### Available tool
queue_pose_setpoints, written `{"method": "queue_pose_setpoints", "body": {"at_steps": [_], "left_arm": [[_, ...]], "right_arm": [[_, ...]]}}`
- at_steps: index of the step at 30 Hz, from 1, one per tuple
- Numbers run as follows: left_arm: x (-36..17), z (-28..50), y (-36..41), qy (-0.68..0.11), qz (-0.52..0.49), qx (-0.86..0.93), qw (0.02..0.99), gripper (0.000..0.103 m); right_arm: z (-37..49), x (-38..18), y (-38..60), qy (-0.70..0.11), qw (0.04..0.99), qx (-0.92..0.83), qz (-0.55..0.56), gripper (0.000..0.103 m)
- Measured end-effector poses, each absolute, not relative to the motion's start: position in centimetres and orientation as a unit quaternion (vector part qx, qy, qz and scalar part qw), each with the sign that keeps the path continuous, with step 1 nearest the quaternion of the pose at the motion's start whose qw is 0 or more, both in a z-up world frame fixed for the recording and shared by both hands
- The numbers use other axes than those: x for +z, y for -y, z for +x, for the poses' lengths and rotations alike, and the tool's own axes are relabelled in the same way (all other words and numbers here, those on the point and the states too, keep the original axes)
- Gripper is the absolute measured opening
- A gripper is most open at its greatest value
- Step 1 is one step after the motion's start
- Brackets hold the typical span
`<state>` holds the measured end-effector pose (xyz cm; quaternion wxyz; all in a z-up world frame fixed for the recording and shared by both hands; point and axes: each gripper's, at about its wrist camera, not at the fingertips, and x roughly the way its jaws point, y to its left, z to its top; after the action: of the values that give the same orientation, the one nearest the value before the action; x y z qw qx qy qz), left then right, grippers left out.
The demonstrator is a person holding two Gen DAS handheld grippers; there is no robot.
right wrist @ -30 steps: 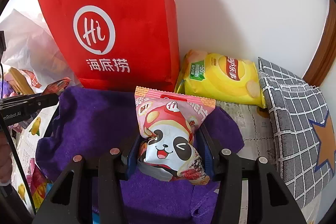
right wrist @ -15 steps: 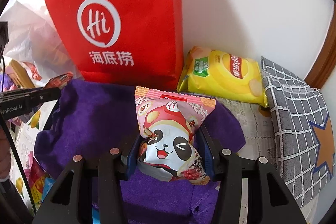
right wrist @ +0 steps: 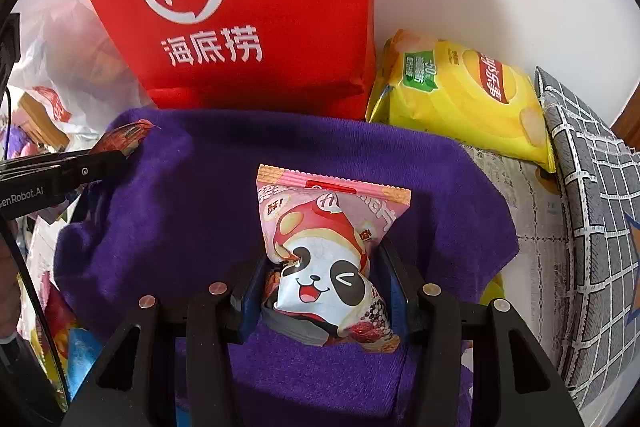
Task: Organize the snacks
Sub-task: 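Carry the Lotso stick and panda bag onto the purple towel with both tools, then open both tools to release the snacks onto the purple towel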
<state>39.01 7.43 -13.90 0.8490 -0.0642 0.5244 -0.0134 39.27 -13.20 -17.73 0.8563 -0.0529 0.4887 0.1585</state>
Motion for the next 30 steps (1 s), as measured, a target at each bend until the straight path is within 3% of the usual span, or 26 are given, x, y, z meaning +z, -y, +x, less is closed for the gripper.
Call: {"method": "queue_pose_setpoints", "body": {"at_steps": [16,22,25,27,30], "left_arm": [[-16.1,39.5,-5.1,-0.558,-0.041,-0.020,0.828,0.024],[-16.2,39.8,-4.9,-0.559,-0.042,-0.017,0.828,0.024],[-15.9,39.7,-4.9,-0.555,-0.041,-0.019,0.831,0.024],[-15.4,39.4,-4.9,-0.550,-0.041,-0.019,0.834,0.028],[-14.4,38.9,-5.0,-0.537,-0.045,-0.017,0.842,0.046]], "right_arm": [[39.7,-18.8,12.3,-0.500,0.852,0.142,-0.071,0.052],[38.9,-17.0,12.0,-0.475,0.863,0.148,-0.085,0.074],[38.4,-15.6,12.4,-0.462,0.871,0.144,-0.087,0.074],[37.9,-14.5,12.5,-0.450,0.878,0.140,-0.086,0.074],[37.2,-13.2,12.9,-0.437,0.886,0.133,-0.073,0.074]]}}
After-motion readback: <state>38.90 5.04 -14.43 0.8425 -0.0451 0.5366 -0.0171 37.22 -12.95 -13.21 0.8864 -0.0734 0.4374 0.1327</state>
